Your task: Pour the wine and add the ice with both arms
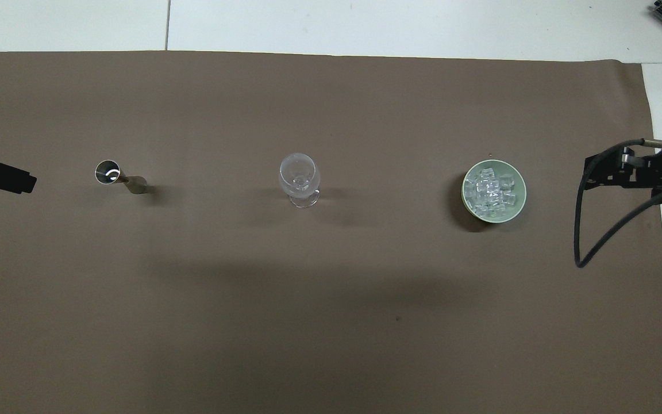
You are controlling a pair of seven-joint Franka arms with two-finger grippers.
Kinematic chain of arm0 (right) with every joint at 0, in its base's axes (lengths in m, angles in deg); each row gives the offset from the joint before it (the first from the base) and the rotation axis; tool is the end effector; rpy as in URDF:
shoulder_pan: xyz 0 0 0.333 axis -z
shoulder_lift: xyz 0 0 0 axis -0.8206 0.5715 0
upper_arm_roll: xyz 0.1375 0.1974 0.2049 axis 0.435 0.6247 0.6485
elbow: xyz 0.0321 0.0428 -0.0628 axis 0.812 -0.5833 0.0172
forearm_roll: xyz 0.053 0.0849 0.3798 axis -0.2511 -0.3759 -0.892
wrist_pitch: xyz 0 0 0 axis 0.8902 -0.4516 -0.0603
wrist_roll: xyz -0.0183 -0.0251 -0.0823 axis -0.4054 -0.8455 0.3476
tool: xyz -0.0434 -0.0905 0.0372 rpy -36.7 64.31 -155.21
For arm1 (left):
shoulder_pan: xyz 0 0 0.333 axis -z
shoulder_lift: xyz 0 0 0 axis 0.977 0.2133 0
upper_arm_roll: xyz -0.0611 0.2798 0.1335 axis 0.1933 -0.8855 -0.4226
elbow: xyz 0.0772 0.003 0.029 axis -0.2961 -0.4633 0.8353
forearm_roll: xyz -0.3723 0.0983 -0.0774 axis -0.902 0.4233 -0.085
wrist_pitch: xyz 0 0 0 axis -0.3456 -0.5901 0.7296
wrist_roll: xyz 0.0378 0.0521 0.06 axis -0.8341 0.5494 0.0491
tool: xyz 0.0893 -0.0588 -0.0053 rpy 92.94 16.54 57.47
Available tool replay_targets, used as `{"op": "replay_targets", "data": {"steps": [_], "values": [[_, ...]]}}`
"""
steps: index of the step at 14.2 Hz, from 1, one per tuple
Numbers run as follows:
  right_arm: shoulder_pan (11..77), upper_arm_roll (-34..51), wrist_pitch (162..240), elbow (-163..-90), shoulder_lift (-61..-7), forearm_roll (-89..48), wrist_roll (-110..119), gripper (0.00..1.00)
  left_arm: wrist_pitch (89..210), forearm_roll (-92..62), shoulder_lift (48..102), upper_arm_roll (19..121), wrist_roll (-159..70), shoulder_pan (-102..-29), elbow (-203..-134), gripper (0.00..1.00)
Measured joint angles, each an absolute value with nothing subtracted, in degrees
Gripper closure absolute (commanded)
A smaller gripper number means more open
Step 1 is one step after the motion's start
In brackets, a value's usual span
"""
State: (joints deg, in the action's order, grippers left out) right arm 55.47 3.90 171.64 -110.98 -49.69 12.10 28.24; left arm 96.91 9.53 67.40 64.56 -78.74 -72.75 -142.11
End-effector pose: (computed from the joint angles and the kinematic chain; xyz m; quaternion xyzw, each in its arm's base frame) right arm 0.5503 0.0175 0.6366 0.9927 -0.1191 0.0012 0.0198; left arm 0.5598 -0.0241 0.6517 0.9825 -0.1863 0.0027 0.0018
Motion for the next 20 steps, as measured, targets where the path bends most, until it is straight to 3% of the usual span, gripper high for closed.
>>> {"op": "replay_targets", "data": {"steps": [8, 20], "values": [[55.5, 3.9, 171.6, -111.0, -49.7, 12.1, 28.2, 0.0, 97.3, 1.1, 71.2, 64.4, -99.1, -82.8, -142.4, 0.0], [55.5, 3.8, 171.6, -111.0, -49.7, 12.1, 28.2, 0.0, 102.6, -32.3, 88.8, 64.4, -153.5, -97.9, -144.5, 0.0]]}}
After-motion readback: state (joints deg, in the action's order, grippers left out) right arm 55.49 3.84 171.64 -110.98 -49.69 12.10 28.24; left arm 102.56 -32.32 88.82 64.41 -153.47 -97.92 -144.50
